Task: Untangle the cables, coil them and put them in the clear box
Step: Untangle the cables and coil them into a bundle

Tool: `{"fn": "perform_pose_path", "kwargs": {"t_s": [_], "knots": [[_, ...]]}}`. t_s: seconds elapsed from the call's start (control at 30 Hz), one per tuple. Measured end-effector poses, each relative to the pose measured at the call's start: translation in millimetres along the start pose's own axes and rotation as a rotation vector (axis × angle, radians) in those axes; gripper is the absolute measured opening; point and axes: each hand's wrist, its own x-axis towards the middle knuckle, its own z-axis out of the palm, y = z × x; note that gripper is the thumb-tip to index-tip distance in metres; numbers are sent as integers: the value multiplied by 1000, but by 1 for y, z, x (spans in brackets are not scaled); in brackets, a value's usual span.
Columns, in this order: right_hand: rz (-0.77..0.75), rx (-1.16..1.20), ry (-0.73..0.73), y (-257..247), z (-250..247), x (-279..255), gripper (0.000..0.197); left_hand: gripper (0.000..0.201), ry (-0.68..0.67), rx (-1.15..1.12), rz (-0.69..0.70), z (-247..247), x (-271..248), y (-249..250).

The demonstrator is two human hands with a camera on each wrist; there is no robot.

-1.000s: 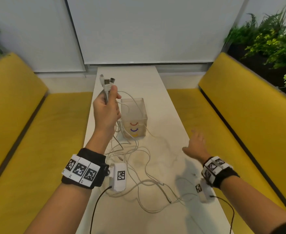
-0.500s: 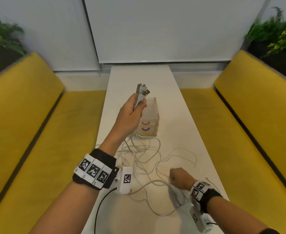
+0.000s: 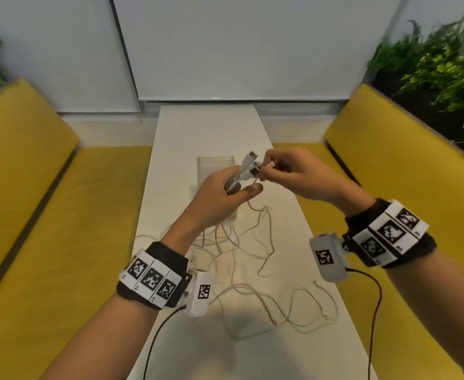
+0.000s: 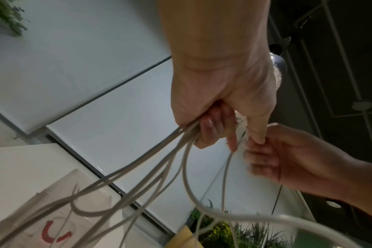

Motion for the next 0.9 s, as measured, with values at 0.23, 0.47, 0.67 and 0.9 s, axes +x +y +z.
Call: {"fn": "perform_pose_path", "kwargs": {"t_s": [0.23, 0.47, 0.67, 0.9], "knots": [[31, 233, 124, -13, 5, -3, 30, 18, 135, -120, 7, 0, -2, 14], [164, 894, -41, -3, 43, -5, 81, 30, 195, -156, 13, -3, 1, 17], [32, 646, -121, 10, 49, -5, 19, 45, 354, -275, 62, -10, 0, 23], [292, 313, -153, 72, 63, -33, 68, 47, 508, -883, 130, -84, 2, 55]]}}
